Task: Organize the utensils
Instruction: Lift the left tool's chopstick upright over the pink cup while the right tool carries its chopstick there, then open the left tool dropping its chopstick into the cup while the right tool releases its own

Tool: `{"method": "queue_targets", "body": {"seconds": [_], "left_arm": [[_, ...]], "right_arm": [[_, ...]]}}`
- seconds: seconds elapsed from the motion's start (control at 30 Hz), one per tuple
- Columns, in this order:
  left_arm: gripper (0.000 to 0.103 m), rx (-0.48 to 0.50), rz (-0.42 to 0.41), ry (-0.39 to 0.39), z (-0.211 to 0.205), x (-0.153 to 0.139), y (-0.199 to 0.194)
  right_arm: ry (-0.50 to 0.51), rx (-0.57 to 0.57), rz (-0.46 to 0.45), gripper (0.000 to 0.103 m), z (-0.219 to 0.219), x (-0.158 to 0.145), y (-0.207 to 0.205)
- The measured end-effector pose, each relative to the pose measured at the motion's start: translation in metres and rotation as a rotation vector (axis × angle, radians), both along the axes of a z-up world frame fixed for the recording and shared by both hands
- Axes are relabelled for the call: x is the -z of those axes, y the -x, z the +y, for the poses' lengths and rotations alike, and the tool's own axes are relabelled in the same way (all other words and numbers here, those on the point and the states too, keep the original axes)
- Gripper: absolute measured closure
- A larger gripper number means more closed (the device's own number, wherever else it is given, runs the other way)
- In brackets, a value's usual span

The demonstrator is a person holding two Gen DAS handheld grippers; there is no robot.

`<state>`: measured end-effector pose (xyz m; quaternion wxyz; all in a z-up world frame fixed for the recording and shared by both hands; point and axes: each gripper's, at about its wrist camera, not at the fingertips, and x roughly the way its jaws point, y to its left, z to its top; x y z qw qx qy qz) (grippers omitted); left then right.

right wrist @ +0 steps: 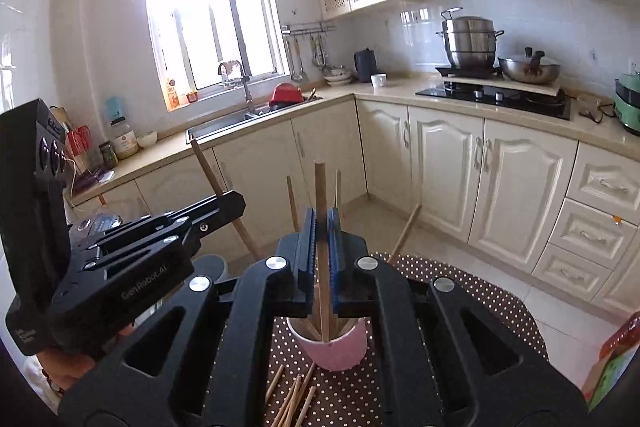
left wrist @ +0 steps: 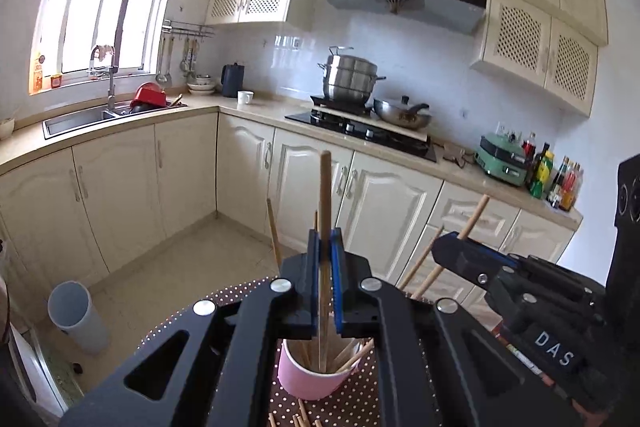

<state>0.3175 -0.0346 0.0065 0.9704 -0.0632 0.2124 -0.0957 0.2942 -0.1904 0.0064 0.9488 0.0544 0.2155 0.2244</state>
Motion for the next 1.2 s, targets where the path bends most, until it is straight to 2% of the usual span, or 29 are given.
{"method": "queue_targets", "body": {"seconds": [0.43,0.77,0.8,0.9,0.97,1.07,1.1,1.13,1.2], "left_arm": [[0.097,0.032,0.066,-0.092,-0.005,0.037,-0.003],[0.096,0.031,0.079,-0.115,-0.003,0.042,0.003],[0.095,0.034,0.08,-0.111,-0.003,0.041,0.005],[0.072,0.029,0.072,-0.11,-0.002,0.039,0.011],[0.069,0.018,0.055,-0.111,0.001,0.036,0.019],[0.068,0.024,0.05,-0.113,0.003,0.031,0.028],[0.066,0.021,0.048,-0.115,0.004,0.03,0.03],[0.063,0.015,0.044,-0.119,0.004,0.028,0.033],[0.056,0.008,0.036,-0.119,0.006,0.025,0.04]], "right_arm": [[0.035,0.002,0.065,0.097,0.005,0.041,-0.001],[0.034,0.006,0.105,0.097,0.004,0.056,-0.001],[0.032,0.006,0.107,0.096,0.004,0.056,0.0],[0.033,0.011,0.112,0.096,0.003,0.055,0.003],[0.031,0.016,0.112,0.095,0.002,0.053,0.006],[0.026,0.02,0.107,0.077,0.0,0.049,0.013],[0.023,0.021,0.101,0.062,-0.001,0.048,0.016],[0.018,0.023,0.092,0.052,-0.002,0.046,0.019],[0.014,0.024,0.075,0.052,-0.003,0.041,0.026]]}}
